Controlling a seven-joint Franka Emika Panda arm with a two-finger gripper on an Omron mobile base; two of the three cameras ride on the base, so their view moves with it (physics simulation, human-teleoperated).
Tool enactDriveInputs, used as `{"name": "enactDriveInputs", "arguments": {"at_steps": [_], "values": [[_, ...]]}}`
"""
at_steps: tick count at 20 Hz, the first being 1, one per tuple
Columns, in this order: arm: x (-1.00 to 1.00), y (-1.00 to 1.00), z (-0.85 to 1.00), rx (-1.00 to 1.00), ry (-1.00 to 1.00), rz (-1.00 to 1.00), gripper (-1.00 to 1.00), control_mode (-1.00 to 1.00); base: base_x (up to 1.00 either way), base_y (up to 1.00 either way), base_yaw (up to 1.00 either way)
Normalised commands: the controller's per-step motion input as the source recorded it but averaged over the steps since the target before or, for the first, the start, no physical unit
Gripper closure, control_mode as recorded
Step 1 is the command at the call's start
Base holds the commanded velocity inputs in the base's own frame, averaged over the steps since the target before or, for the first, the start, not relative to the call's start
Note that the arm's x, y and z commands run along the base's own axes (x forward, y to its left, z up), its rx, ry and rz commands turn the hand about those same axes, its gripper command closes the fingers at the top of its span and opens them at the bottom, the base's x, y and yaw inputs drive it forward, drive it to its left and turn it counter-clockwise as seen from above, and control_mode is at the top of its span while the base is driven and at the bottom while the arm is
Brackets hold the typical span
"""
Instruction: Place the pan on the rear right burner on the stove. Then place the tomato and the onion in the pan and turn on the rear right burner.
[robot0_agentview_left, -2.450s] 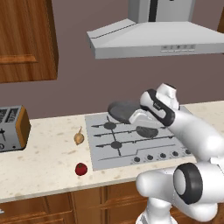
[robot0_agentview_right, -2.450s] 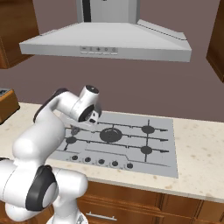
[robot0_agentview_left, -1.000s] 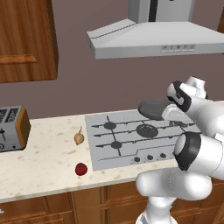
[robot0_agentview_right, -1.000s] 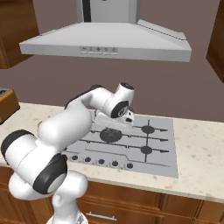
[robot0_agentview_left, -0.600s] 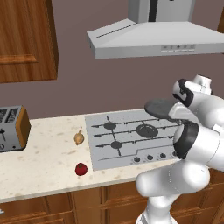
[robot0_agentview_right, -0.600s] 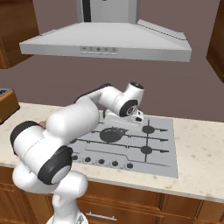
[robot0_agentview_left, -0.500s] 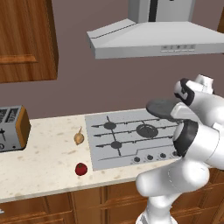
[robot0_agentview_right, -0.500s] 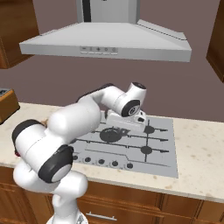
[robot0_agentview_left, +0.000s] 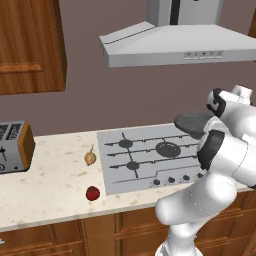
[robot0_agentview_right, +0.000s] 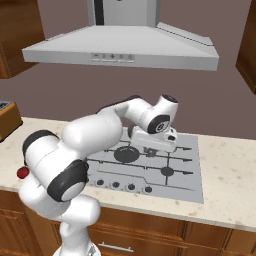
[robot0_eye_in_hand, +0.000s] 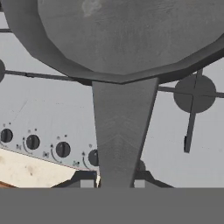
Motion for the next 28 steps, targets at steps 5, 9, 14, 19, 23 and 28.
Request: {"name": "enactDriveInputs", "arguments": {"at_steps": [5,9,14,19,23,28], "values": [[0.02,-0.33,0.0,-0.01,-0.04,0.0,1.0,-1.0,0.0,0.0,0.0],[0.0,-0.29,-0.01,0.0,-0.09,0.0,1.0,-1.0,0.0,0.0,0.0],[0.04,-0.16,-0.12,0.0,-0.08,0.0,1.0,-1.0,0.0,0.0,0.0],[0.06,-0.01,-0.2,-0.02,-0.01,0.01,1.0,-1.0,0.0,0.0,0.0],[0.14,0.0,-0.11,-0.05,0.0,0.01,1.0,-1.0,0.0,0.0,0.0],[0.28,-0.1,-0.06,-0.01,0.01,0.05,1.0,-1.0,0.0,0.0,0.0]]}}
